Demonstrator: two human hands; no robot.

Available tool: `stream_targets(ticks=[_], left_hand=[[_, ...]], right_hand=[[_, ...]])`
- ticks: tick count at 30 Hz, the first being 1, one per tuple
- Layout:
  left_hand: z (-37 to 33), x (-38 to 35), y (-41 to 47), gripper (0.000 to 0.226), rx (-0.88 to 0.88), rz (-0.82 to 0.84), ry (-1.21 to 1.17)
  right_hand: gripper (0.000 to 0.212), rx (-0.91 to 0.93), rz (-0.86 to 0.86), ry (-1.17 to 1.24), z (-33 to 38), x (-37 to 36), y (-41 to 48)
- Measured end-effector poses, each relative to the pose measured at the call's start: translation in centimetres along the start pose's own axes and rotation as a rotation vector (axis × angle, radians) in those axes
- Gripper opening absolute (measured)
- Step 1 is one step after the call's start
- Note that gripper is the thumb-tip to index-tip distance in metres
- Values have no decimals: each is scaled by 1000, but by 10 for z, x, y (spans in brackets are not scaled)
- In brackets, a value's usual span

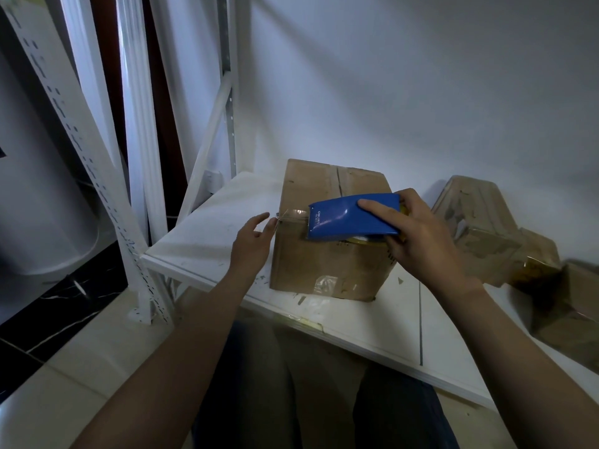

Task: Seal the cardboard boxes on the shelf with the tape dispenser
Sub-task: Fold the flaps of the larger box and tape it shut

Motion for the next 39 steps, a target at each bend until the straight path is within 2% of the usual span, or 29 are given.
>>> stream_targets(ticks=[3,7,9,11,14,22,27,32,39], left_hand=[[5,-8,3,59,81,32,11],[-13,1,8,49,-85,-99,-16],[-30,-4,11,55,-199,-28,-73],[-40,-16,13,62,-289,83,-12],[-42,-31,14,61,-365,181,43],[-29,-24,19,49,-361,271,-76],[-28,-18,25,46,-413,272,-27],[-35,-20,36,43,-413,317,9],[-34,-23,58,44,-445,332,49]], right_hand=[[76,-7,0,-3,-2,0,0],[77,-17,7,19,-4,-1,0],[77,-25,7,26,-5,-1,1],[75,-35,8,36,-5,-1,3],[73,-33,14,33,-7,-2,3],[70,-14,-12,13,-1,-2,8],[60,-72,-60,4,-38,22,0],[71,-38,-61,18,-58,27,-11],[72,12,-98,66,-66,25,3]])
Point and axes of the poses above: each hand's wrist, its own y-axis towards the middle knuckle, its own x-axis out of the back of the hand, z = x × y, the point moved 5 cm from there along y, towards the middle knuckle, and after that the axes turned 5 degrees about -z, right-handed, at the moved point
